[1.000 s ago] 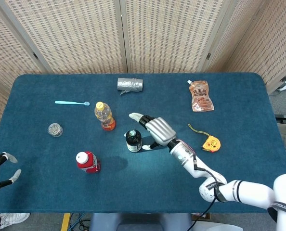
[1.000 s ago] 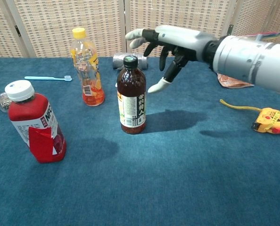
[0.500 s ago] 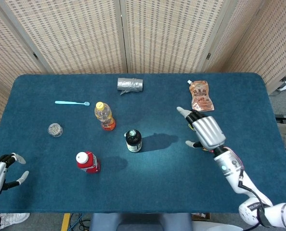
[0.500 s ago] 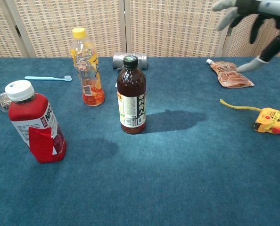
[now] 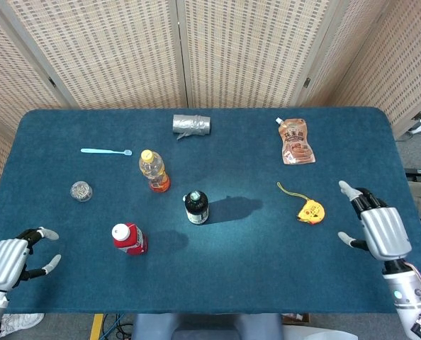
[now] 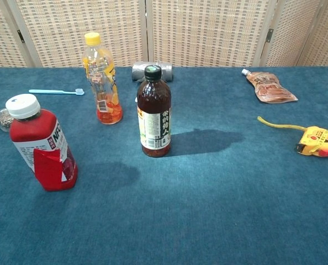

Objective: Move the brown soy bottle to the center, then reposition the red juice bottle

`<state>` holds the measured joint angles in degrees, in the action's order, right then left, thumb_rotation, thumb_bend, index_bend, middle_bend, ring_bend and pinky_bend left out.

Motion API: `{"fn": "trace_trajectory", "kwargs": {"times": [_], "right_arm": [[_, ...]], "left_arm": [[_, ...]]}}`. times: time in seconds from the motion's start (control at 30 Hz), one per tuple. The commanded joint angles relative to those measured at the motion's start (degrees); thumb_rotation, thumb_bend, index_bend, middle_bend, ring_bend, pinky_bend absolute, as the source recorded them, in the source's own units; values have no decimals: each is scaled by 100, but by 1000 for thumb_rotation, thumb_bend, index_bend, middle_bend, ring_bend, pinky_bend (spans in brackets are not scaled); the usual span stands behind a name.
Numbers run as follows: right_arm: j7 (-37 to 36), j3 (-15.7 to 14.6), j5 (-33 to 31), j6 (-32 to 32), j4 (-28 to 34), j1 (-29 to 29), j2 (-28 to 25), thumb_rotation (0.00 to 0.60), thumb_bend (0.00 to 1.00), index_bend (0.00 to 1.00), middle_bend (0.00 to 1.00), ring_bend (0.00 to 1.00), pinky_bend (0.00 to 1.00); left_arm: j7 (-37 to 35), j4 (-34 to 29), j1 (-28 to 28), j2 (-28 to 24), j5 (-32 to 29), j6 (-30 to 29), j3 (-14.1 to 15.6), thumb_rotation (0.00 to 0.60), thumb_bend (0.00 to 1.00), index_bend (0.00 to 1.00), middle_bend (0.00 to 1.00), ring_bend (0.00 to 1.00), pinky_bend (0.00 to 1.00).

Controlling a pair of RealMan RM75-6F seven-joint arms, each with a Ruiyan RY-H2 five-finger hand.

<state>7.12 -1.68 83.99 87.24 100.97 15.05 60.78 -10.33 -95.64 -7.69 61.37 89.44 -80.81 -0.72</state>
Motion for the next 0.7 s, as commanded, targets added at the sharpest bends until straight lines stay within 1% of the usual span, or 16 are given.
{"fn": "trace_trajectory", "kwargs": {"times": [0.03,0.13,0.23,0.33,0.37,0.5,0.6,0.7], "right_arm": [[-291,-149,266,384,-280,-368,69,600,0,108,249,177,427],[-443,-175,412,594,-437,-566,129,600,0,109,250,177,427],[-569,-177,536,739,-534,-697,164,600,0,109,250,177,427],[-722,-173,694,859,-641,-811,192,600,0,109,251,177,427],[-766,-169,727,881,-666,-834,199,600,0,109,251,177,427],[-898,-132,822,925,-744,-907,190,600,0,109,253,177,427],[-987,-84,883,989,-758,-962,172,600,0,110,260,177,427],[-1054,-49,912,1009,-780,-1010,159,600,0,110,261,177,427]], "left_arm": [[-91,-19,-35,70,44,51,36,600,236,363,419,357,556],[-210,-54,-76,115,77,115,64,600,236,326,394,352,557],[-317,-115,-127,116,95,181,74,600,236,271,331,317,553],[-438,-218,-200,94,85,277,69,600,225,201,236,246,503],[-478,-246,-222,87,75,313,69,600,217,187,218,231,490],[-681,-368,-328,52,-5,528,77,600,165,116,121,153,426],[-821,-427,-403,60,-76,667,68,600,141,77,72,112,395],[-925,-460,-471,92,-109,764,55,600,132,56,47,89,376]]}}
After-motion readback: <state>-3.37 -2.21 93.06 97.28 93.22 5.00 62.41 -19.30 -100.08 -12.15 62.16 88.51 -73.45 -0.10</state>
